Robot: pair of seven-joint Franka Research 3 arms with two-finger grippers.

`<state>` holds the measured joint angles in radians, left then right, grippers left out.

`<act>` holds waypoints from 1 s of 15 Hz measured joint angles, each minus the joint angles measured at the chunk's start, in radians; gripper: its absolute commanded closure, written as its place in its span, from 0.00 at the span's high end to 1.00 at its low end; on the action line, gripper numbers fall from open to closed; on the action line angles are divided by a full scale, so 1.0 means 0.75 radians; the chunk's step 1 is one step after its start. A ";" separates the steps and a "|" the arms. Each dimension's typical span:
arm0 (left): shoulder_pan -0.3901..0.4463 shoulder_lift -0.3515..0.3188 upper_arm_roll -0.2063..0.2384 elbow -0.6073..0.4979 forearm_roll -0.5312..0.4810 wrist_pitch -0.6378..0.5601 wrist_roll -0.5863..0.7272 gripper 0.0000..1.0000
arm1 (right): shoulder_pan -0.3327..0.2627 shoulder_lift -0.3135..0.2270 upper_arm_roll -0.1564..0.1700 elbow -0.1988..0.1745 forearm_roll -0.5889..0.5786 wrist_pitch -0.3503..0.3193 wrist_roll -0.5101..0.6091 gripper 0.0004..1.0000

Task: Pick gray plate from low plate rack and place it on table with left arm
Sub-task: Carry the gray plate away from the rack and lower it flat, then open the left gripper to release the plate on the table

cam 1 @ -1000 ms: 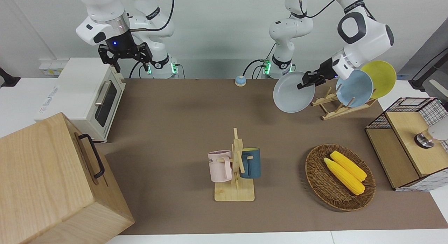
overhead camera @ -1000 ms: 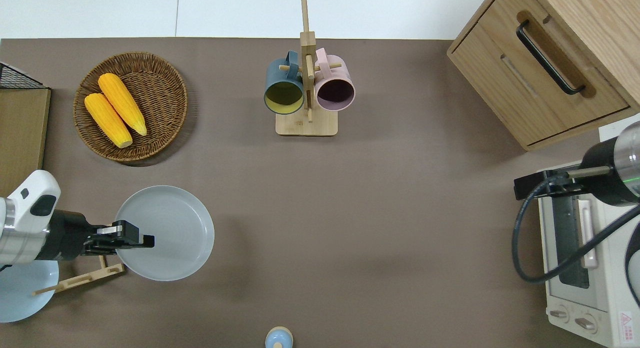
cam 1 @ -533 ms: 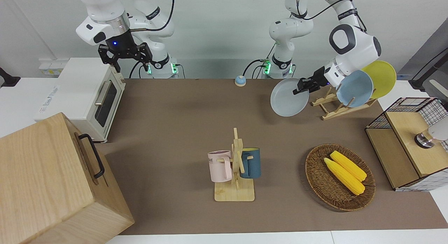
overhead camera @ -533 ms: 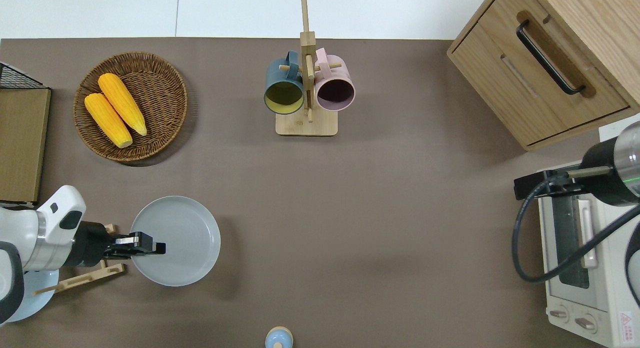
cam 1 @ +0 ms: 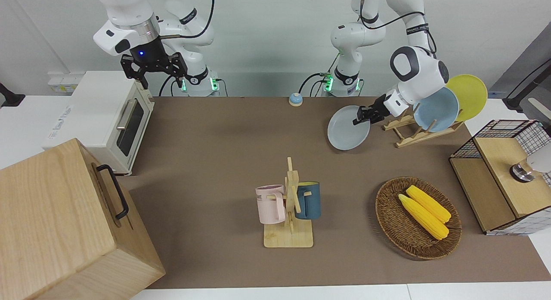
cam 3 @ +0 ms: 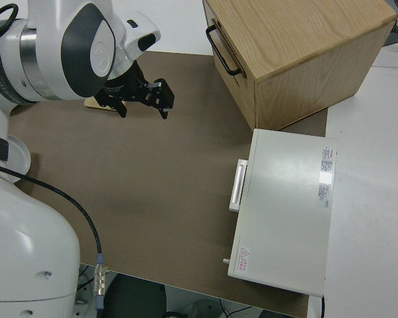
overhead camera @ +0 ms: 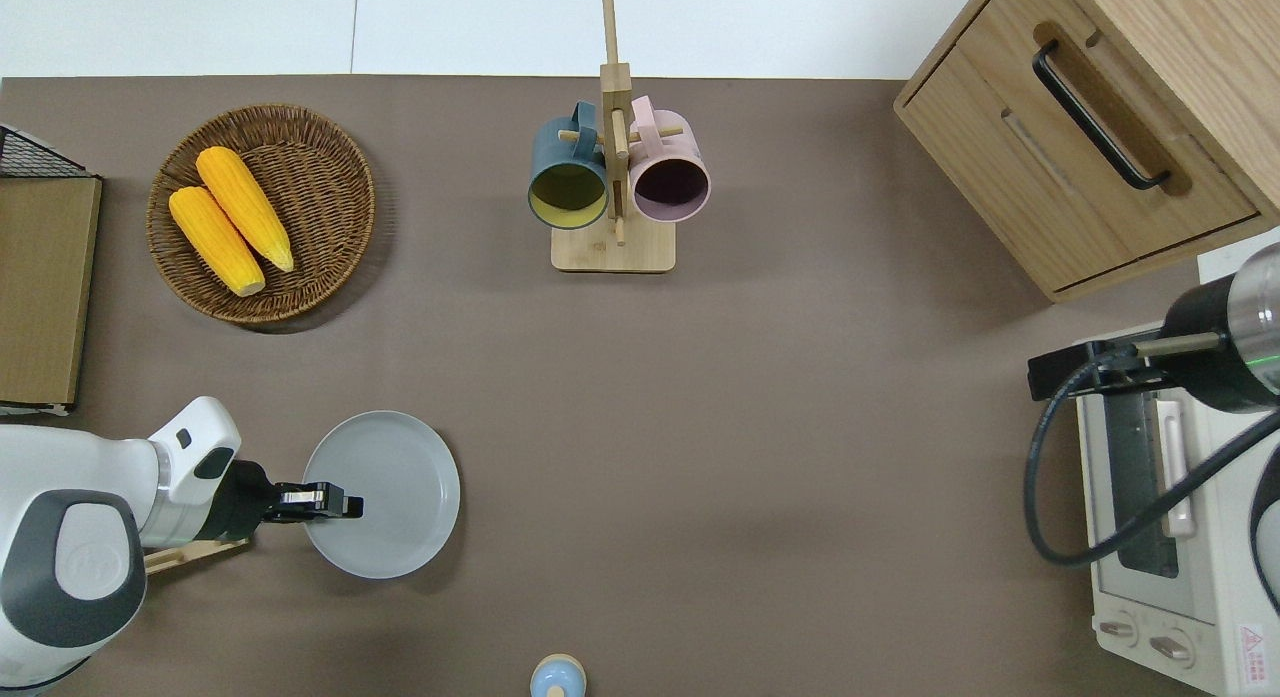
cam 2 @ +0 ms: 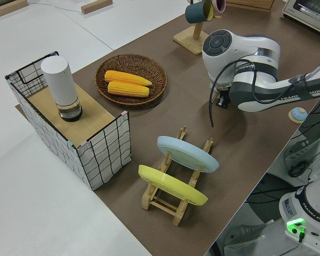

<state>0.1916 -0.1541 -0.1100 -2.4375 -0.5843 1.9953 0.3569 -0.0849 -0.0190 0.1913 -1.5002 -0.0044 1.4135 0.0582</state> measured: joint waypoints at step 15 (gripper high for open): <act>-0.036 0.028 0.002 -0.067 -0.005 0.138 0.063 0.99 | 0.000 0.000 0.000 0.000 0.000 0.000 0.000 0.99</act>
<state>0.1645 -0.1332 -0.1086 -2.4874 -0.5881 2.0992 0.4040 -0.0849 -0.0190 0.1913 -1.5002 -0.0044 1.4135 0.0582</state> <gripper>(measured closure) 0.273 0.009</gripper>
